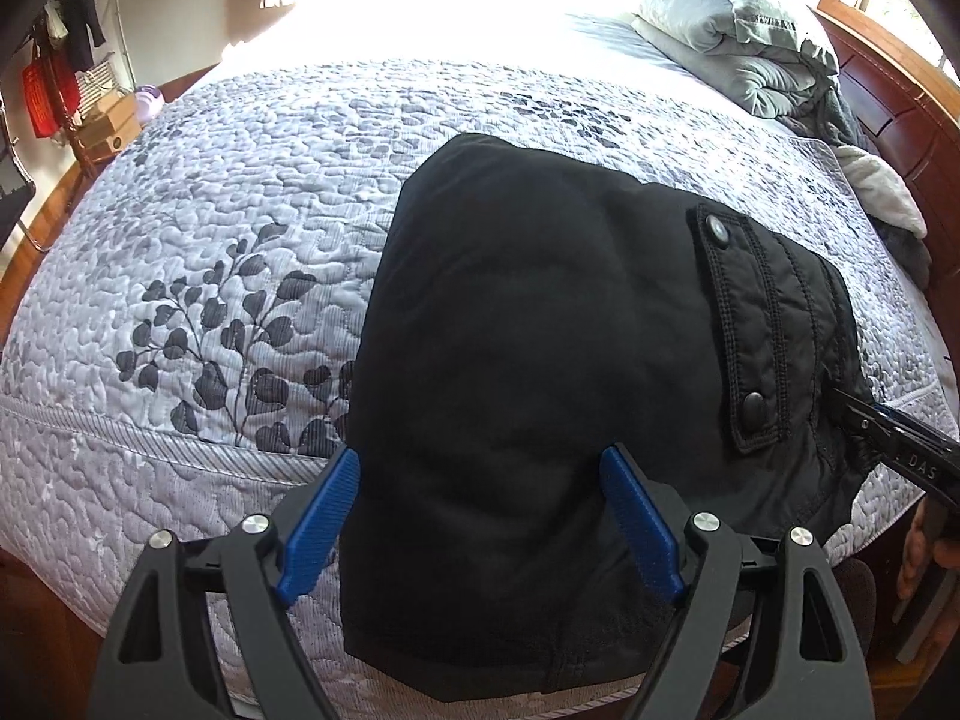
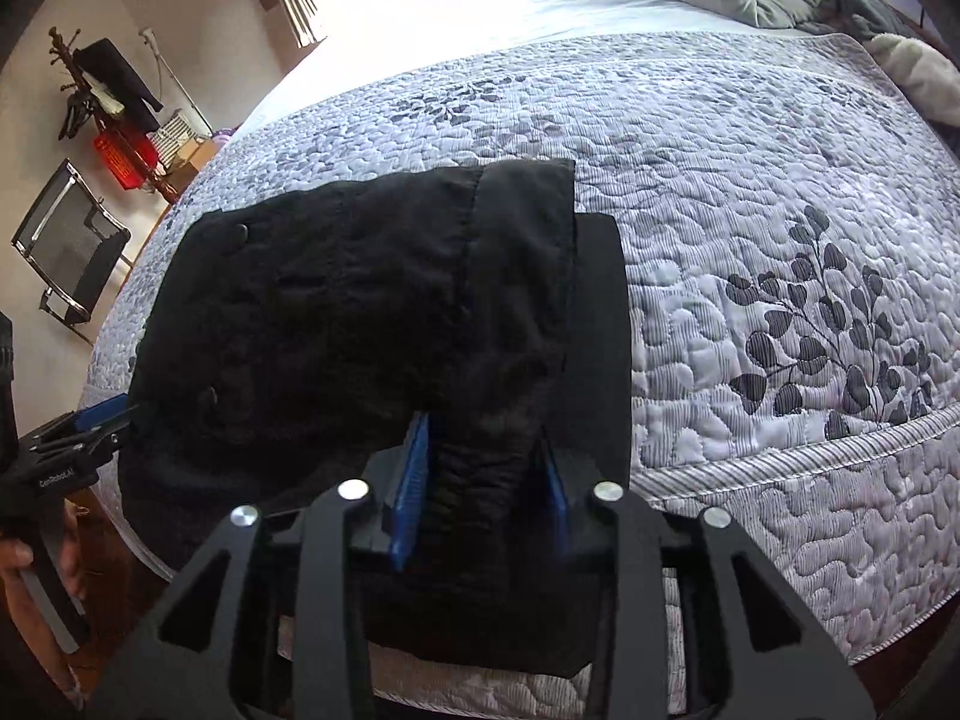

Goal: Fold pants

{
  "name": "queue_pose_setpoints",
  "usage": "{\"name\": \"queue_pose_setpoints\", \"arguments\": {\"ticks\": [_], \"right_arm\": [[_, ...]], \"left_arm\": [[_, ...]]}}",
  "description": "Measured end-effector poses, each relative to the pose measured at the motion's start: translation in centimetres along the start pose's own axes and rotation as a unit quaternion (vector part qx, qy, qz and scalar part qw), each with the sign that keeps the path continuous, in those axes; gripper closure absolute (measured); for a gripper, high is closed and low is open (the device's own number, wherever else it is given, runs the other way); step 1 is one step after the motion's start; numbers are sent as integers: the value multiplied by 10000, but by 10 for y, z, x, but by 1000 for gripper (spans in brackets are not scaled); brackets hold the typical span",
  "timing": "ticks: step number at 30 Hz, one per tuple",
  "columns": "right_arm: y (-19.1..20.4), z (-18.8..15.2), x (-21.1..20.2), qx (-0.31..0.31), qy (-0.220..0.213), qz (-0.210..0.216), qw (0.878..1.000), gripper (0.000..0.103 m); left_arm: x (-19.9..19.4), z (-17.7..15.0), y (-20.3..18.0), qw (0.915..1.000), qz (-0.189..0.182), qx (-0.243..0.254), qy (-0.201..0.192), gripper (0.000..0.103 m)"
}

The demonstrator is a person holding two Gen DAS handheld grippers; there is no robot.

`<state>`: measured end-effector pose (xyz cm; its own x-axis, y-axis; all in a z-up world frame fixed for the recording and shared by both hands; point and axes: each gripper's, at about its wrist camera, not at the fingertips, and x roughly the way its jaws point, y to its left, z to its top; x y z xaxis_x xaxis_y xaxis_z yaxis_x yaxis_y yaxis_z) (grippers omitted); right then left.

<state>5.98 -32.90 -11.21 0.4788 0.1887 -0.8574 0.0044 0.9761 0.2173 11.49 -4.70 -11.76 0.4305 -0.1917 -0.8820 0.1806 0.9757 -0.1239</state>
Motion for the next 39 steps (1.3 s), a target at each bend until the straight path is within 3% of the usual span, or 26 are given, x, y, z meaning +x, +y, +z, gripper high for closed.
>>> {"name": "queue_pose_setpoints", "arguments": {"ticks": [4, 10, 12, 15, 17, 23, 26, 32, 34, 36, 38, 39], "right_arm": [[-7, 14, -22, 120, -294, 70, 9995, 47], [-19, 53, -5, 336, -162, 361, 9987, 46], [-21, 60, 8, 415, -85, 557, 9976, 51], [-22, 65, 22, 572, 6, 794, 9952, 67], [-23, 65, 25, 626, 4, 870, 9942, 97], [-15, 69, 4, 265, -287, 444, 9983, 99], [-20, 71, -5, 269, -360, 298, 9985, 99], [-33, 60, 29, 474, -31, 194, 9987, 95], [-32, 57, 29, 482, -97, 170, 9986, 92], [-32, 56, 20, 444, -176, 159, 9987, 81], [-31, 49, 5, 363, -267, 168, 9988, 63], [-30, 45, -2, 307, -282, 181, 9990, 62]], "left_arm": [[0, 0, -1, 9999, 59, 79, -41, 18], [-3, 3, -6, 9998, 77, 152, -79, 17], [-2, 3, -6, 9998, 79, 157, -69, 17], [-1, 2, -5, 9998, 109, 185, -60, 15], [0, 2, -4, 9997, 132, 205, -56, 15], [-1, 6, -9, 9996, 131, 248, -73, 14], [-3, 8, -15, 9994, 94, 310, -118, 14], [8, 7, -26, 9989, 167, 422, -96, 10], [7, 6, -26, 9988, 188, 434, -86, 10], [6, 5, -25, 9988, 192, 435, -63, 10], [5, 3, -23, 9988, 212, 433, -50, 10], [3, 2, -22, 9987, 232, 441, -50, 10]]}}
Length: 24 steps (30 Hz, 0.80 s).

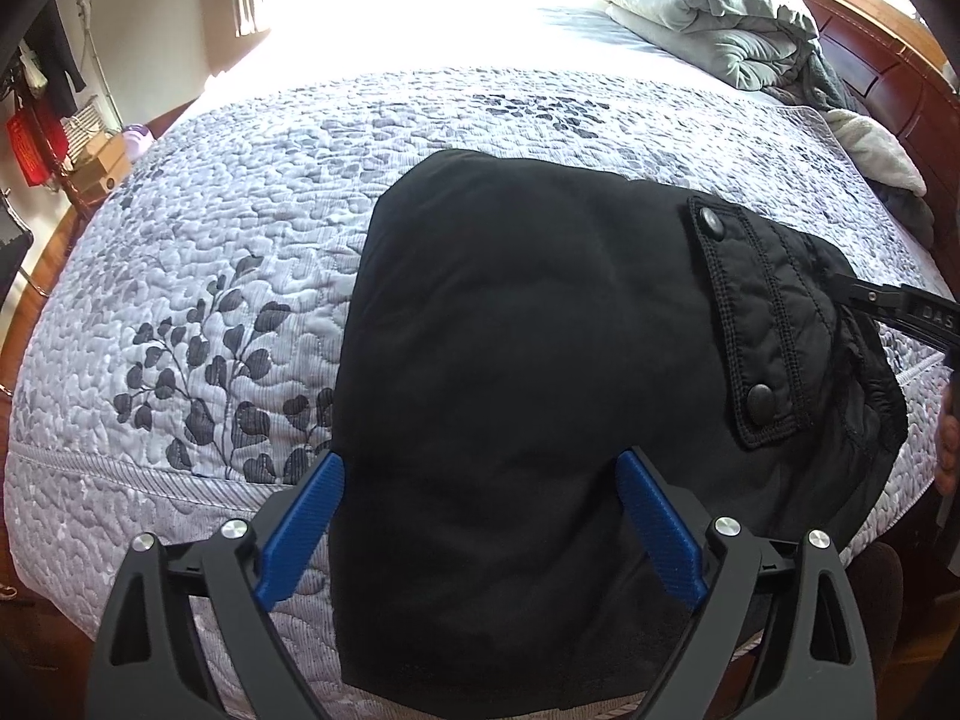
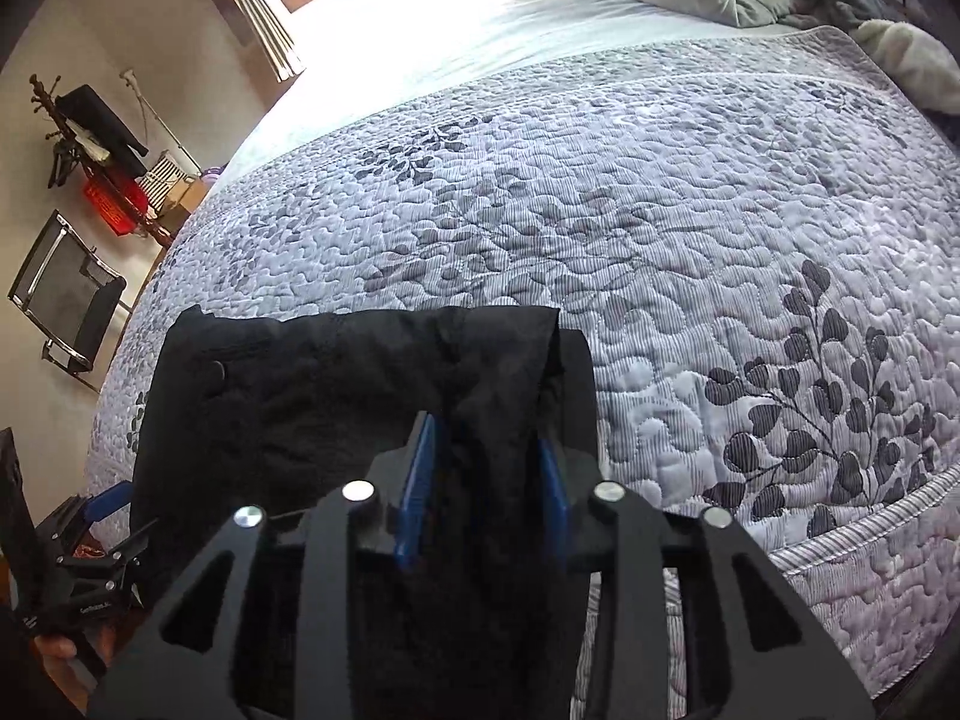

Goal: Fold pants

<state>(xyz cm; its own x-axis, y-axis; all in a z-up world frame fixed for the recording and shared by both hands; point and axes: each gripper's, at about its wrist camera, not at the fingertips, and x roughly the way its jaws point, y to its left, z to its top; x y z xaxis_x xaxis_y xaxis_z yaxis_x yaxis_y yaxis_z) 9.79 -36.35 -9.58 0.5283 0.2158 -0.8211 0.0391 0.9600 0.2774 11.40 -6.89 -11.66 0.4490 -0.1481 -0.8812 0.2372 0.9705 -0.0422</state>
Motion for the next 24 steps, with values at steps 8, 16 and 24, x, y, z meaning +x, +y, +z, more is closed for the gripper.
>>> {"name": "queue_pose_setpoints", "arguments": {"ticks": [8, 16, 24], "right_arm": [[1, -58, -40, 18, 167, 37, 9999, 61], [9, -77, -35, -12, 334, 81, 9994, 79], [27, -81, -20, -586, 713, -891, 9917, 89]], "left_arm": [[-11, -11, -3, 10000, -72, -12, 54, 10], [-8, -23, -14, 9999, 38, -41, 117, 9], [-10, -23, -20, 9998, 61, -154, 84, 8]]}}
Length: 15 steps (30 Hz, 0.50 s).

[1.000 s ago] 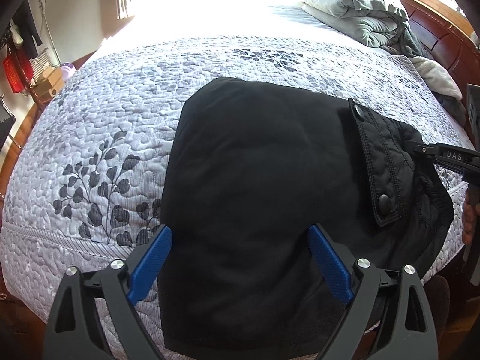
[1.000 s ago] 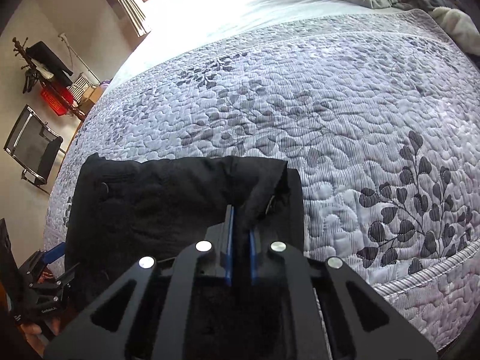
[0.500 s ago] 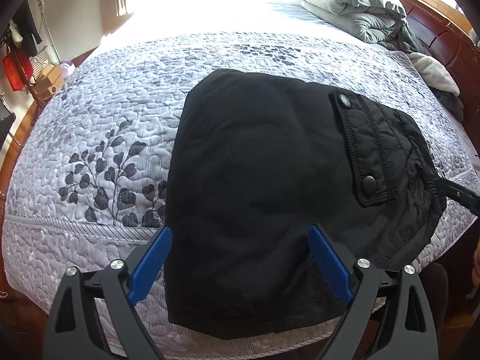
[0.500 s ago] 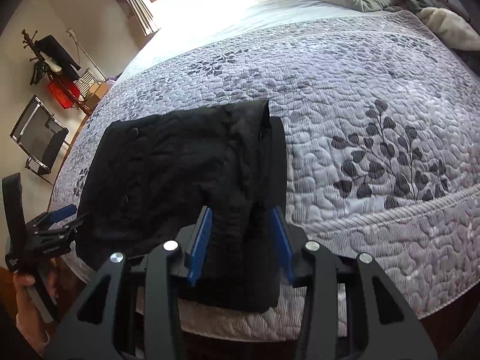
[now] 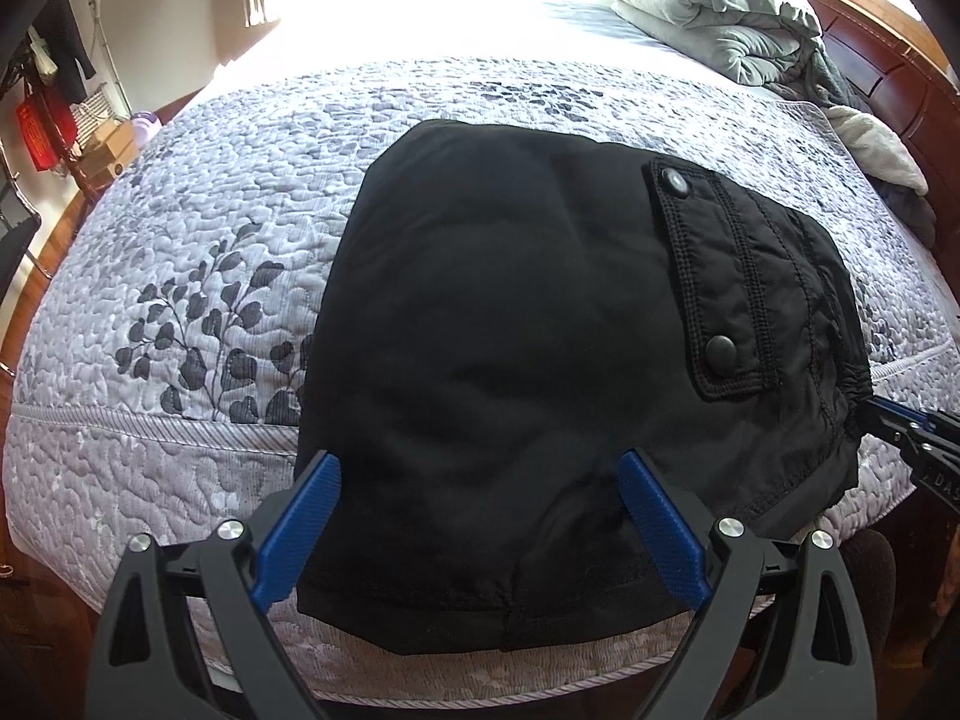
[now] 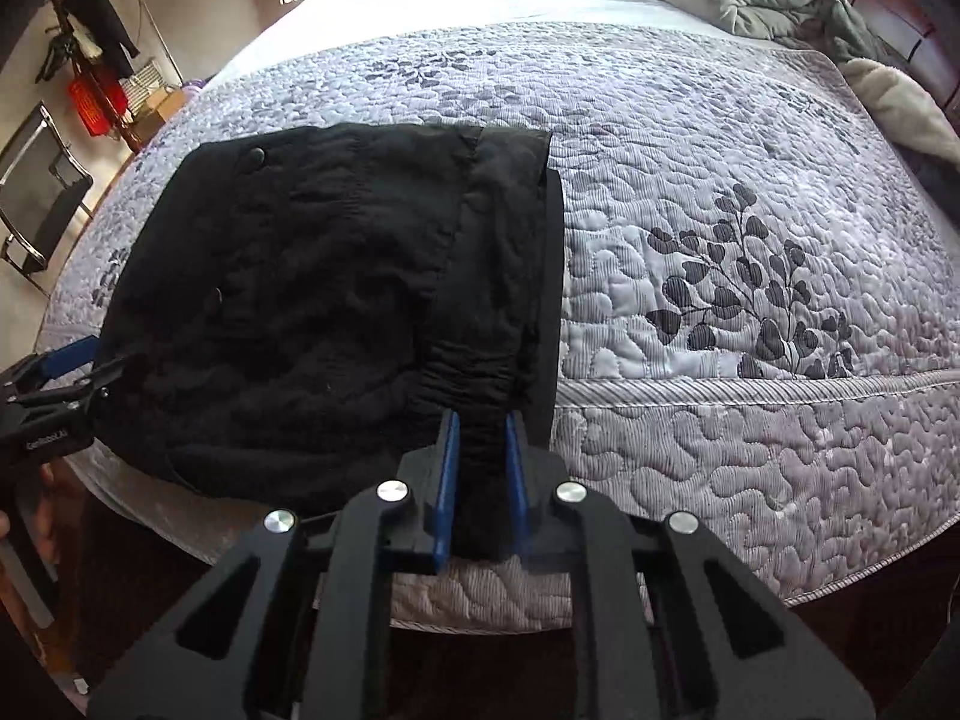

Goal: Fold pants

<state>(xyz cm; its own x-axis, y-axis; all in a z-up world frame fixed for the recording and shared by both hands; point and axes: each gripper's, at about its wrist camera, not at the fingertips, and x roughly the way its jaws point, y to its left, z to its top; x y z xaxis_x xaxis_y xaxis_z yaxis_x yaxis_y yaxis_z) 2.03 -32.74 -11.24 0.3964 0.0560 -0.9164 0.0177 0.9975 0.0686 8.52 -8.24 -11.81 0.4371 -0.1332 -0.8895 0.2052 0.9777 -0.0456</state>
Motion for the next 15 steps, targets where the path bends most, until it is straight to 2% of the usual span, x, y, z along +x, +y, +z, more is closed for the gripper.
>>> {"name": "queue_pose_setpoints", "arguments": {"ticks": [4, 10, 13, 15], "right_arm": [[-9, -4, 15, 209, 98, 144, 9996, 89], [-10, -5, 13, 241, 47, 207, 9995, 88], [-11, -7, -1, 239, -126, 267, 9993, 82], [-15, -8, -11, 322, -260, 438, 9982, 64]], "left_arm": [[3, 0, -1, 10000, 35, 23, -16, 7], [2, -1, -2, 9999, 87, 81, -48, 6], [-12, -1, -3, 9998, -22, 118, -151, 6], [-23, -1, -3, 9995, 11, 152, -287, 6]]}}
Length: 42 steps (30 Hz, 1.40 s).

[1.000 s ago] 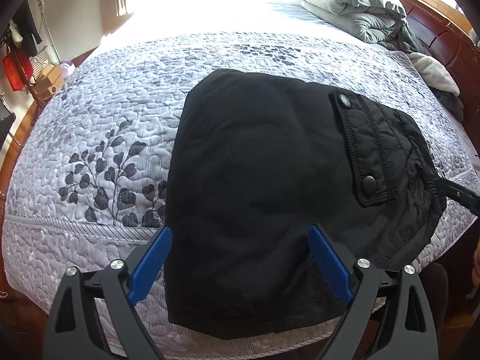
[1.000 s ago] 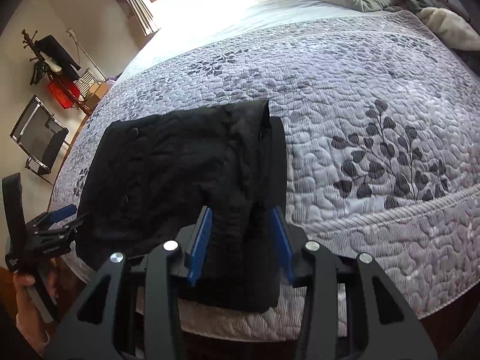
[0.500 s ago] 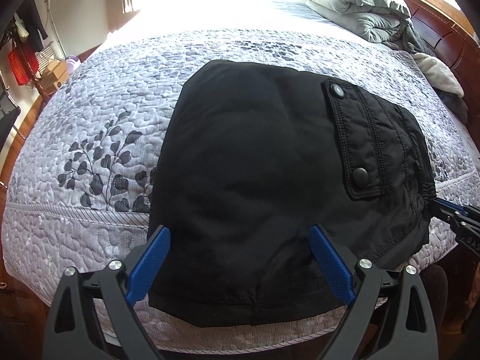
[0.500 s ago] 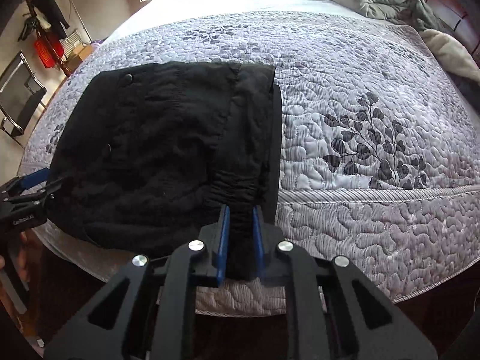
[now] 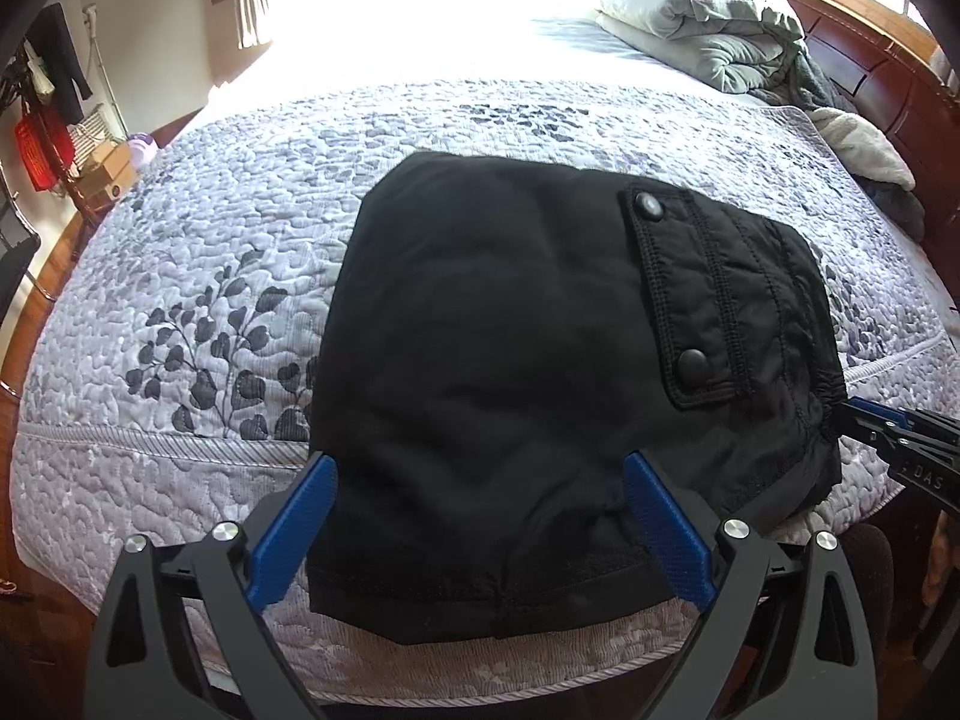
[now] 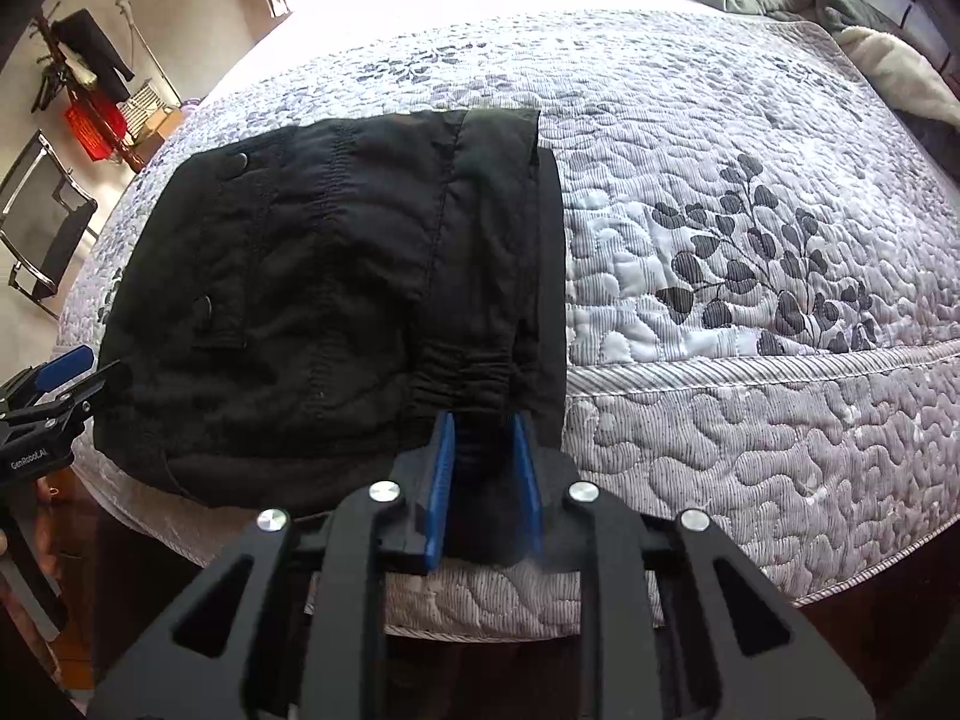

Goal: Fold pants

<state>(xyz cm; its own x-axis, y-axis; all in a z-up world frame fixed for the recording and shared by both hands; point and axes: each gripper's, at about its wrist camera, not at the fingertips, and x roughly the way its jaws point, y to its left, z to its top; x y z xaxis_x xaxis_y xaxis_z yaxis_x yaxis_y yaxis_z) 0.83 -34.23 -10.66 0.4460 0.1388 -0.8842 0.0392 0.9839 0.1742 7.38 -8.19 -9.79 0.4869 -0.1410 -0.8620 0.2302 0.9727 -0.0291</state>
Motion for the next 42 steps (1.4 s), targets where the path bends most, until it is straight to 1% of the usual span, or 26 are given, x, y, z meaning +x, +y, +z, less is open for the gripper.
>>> {"name": "queue_pose_setpoints", "arguments": {"ticks": [1, 2, 3, 5, 9, 11, 13, 14, 16, 18, 20, 22, 23, 26, 27, 30, 32, 34, 37, 38, 40, 42], "right_arm": [[-2, 1, -5, 47, -63, 99, 9999, 49], [-3, 2, -9, 71, -143, 166, 9997, 45], [-4, 3, -13, 90, -220, 228, 9995, 43], [-8, 7, -17, 163, -308, 321, 9989, 32], [-20, 20, -11, 354, -377, 439, 9977, 29], [-28, 26, -3, 470, -338, 608, 9965, 29], [-35, 31, 7, 610, -272, 753, 9949, 29], [-40, 33, 12, 671, -229, 814, 9942, 29], [-45, 34, 18, 753, -151, 839, 9935, 29], [-49, 32, 23, 813, -103, 968, 9919, 26], [-51, 29, 27, 886, -59, 1153, 9894, 21], [-55, 25, 32, 960, -1, 1249, 9875, 21], [-57, 24, 33, 994, 34, 1250, 9872, 20], [-60, 22, 36, 1020, 73, 1277, 9865, 20], [-58, 21, 36, 1026, 66, 1277, 9865, 19], [-58, 23, 36, 972, 66, 1187, 9881, 16], [-58, 22, 36, 921, 62, 1143, 9892, 15], [-57, 23, 37, 886, 86, 1133, 9896, 15], [-55, 22, 37, 860, 101, 1157, 9895, 15], [-55, 21, 35, 860, 102, 1175, 9893, 15], [-56, 18, 35, 869, 123, 1258, 9882, 15], [-59, 14, 33, 907, 166, 1347, 9866, 15]], "left_arm": [[-5, 1, 1, 10000, -12, 18, -52, 6], [-9, 2, 1, 9999, -29, 40, -98, 6], [-12, 4, 2, 9999, -18, 59, -130, 6], [-16, 6, 3, 9997, 31, 111, -194, 6], [-13, 10, 10, 9994, 166, 214, -209, 4], [-6, 11, 16, 9996, 112, 239, -99, 4], [6, 12, 27, 9993, -225, 223, 178, 4], [13, 13, 35, 9979, -515, 152, 370, 4], [25, 13, 51, 9934, -919, -111, 678, 4], [35, 13, 69, 9860, -1330, -406, 922, 4], [45, 15, 88, 9760, -1742, -717, 1097, 4], [53, 15, 103, 9690, -1916, -987, 1212, 4], [57, 15, 110, 9668, -1922, -1112, 1266, 4], [61, 15, 118, 9665, -1891, -1210, 1244, 4], [60, 15, 118, 9681, -1837, -1204, 1210, 4], [54, 12, 107, 9772, -1596, -967, 1014, 4], [54, 12, 100, 9793, -1556, -884, 951, 4], [57, 11, 94, 9763, -1701, -880, 1009, 4], [64, 11, 89, 9680, -1995, -919, 1215, 4], [64, 12, 88, 9696, -1939, -893, 1195, 4], [62, 10, 88, 9706, -1938, -802, 1183, 4], [61, 7, 91, 9684, -2021, -796, 1226, 4]]}}
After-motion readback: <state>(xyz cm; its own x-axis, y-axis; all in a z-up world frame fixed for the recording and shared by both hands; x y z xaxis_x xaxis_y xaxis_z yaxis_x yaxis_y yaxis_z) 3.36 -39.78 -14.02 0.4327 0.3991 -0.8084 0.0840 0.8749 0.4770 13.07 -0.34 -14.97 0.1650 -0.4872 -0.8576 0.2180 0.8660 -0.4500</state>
